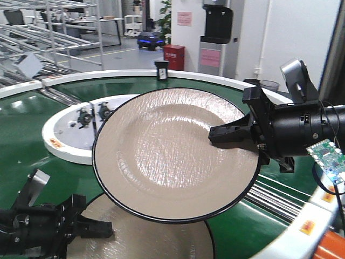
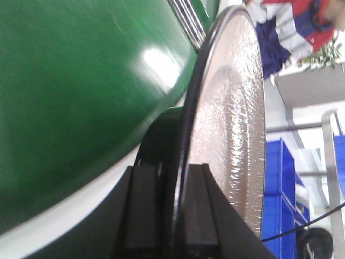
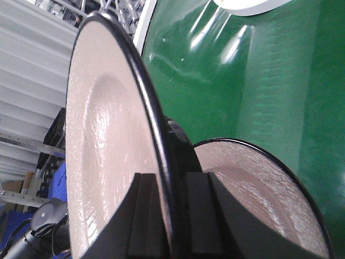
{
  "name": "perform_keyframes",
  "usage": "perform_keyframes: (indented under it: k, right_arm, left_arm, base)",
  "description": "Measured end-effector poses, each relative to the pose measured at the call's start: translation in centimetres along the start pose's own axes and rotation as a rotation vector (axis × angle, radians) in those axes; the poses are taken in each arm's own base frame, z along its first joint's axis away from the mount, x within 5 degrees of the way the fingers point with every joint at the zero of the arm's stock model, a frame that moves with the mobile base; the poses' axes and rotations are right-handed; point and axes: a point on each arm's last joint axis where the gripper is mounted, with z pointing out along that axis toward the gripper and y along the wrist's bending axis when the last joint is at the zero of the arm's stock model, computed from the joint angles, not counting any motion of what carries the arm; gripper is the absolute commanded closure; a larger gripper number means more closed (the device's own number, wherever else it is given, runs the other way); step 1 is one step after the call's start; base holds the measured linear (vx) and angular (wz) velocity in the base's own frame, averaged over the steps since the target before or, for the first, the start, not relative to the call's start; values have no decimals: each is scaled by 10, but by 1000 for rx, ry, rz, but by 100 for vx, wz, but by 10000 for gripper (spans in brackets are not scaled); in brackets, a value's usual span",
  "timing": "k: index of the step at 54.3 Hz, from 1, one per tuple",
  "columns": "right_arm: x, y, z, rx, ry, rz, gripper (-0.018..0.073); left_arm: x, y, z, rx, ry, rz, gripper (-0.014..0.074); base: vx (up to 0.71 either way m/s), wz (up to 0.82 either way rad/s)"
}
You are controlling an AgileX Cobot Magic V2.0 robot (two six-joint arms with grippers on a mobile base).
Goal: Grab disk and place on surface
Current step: 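Hold the plate with both grippers while the base drives to the counter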
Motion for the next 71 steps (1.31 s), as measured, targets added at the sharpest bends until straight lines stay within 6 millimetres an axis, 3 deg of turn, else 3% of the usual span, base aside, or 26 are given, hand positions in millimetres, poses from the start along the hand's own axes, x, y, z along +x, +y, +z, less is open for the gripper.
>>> perform_keyframes:
  k: [71]
  right_arm:
    - [0, 0, 0, -1, 3, 0, 567]
  left_arm:
    - [1, 0, 0, -1, 2, -2, 595]
  base:
    - [-9, -58]
